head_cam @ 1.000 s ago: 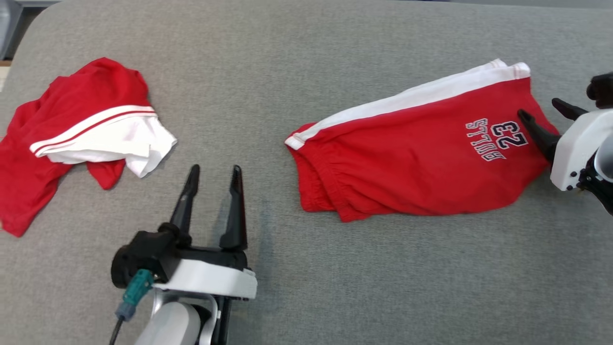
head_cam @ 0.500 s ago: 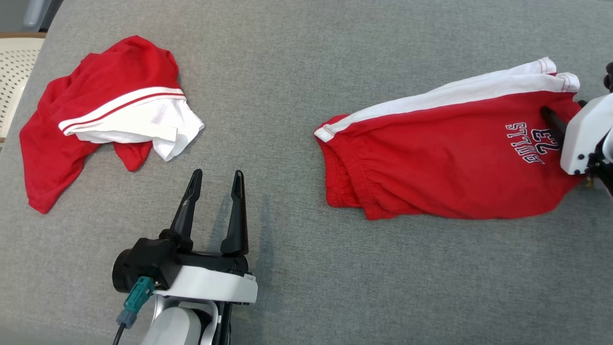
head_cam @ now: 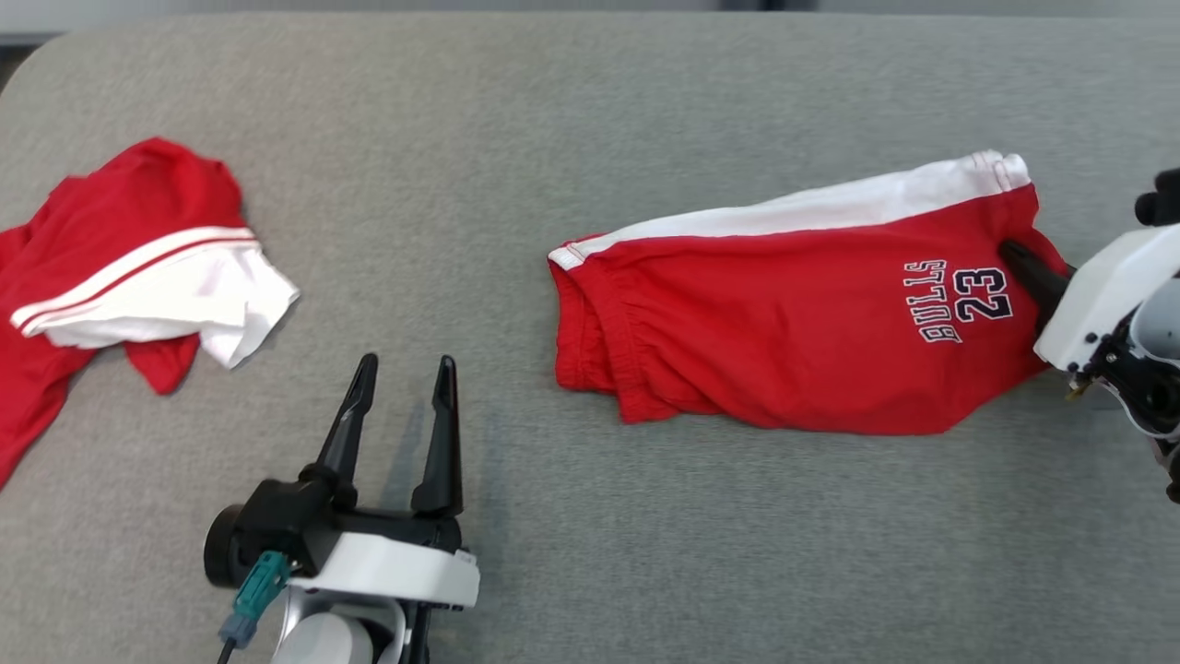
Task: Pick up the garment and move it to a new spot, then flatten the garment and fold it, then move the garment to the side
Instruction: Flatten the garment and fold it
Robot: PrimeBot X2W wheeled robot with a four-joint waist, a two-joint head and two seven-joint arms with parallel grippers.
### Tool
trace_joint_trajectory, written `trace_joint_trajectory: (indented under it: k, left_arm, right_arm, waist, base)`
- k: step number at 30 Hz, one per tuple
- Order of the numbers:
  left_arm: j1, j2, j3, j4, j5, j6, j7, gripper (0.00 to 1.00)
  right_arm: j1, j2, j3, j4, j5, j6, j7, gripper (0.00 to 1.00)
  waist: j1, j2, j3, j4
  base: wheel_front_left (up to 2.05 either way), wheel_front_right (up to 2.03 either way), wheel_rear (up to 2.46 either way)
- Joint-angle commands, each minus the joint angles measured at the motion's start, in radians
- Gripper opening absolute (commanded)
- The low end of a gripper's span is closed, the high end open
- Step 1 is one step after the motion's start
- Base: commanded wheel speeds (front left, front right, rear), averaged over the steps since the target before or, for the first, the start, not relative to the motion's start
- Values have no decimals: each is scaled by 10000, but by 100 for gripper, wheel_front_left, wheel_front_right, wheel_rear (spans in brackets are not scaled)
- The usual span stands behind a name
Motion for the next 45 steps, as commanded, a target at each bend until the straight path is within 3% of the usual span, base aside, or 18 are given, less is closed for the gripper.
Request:
trace_joint_trajectory:
  k: [1, 7, 15, 20, 24, 28, 33, 39, 45]
  left_arm:
    - [193, 44, 127, 22, 90, -103, -45, 100]
    - [556, 42, 555, -20, 355, -411, -47, 100]
    - [740, 38, 655, -104, 544, -613, -45, 100]
    - [813, 41, 522, -152, 331, -518, -45, 100]
    - [871, 40, 399, -244, 74, -327, -45, 100]
    - [913, 39, 191, -195, -191, -217, -46, 100]
    - [604, 41, -182, -158, -351, -96, -46, 100]
    - [362, 42, -339, -35, -269, -134, -46, 100]
    - [386, 41, -230, 57, -216, -166, -46, 100]
  right_arm:
    - [332, -169, -201, -108, 293, -3, -78, 0]
    - [1374, -645, -905, -327, 1087, -3, -269, 0]
    - [1618, -1329, -1740, 599, 1377, -1, -540, 0]
    - [1341, -2026, -2354, 1088, 1548, -1, -620, 0]
    - [1193, -2087, -2570, 347, 1769, -1, -337, 0]
    - [1186, -1521, -2232, -998, 1508, -1, -28, 0]
    - [1356, -236, -1780, -2134, 960, -1, 288, 0]
    - [1507, 1267, -1551, -2227, -66, -1, 428, 0]
    - [1557, 2035, -1934, -1847, -1092, -1, 454, 0]
  waist:
    - [0, 0, -413, -437]
    - [0, 0, -696, -684]
    - [0, 0, -651, -525]
    - [0, 0, -634, -174]
    - [0, 0, -657, -30]
    - [0, 0, -690, -40]
    - [0, 0, -675, 11]
    - [0, 0, -576, 216]
    - [0, 0, -547, 343]
  base:
    - [0, 0, 0]
    - [0, 0, 0]
    - [0, 0, 0]
    - [0, 0, 0]
    - [0, 0, 0]
    - [0, 0, 0]
    - [0, 0, 0]
    - [0, 0, 0]
    - [0, 0, 0]
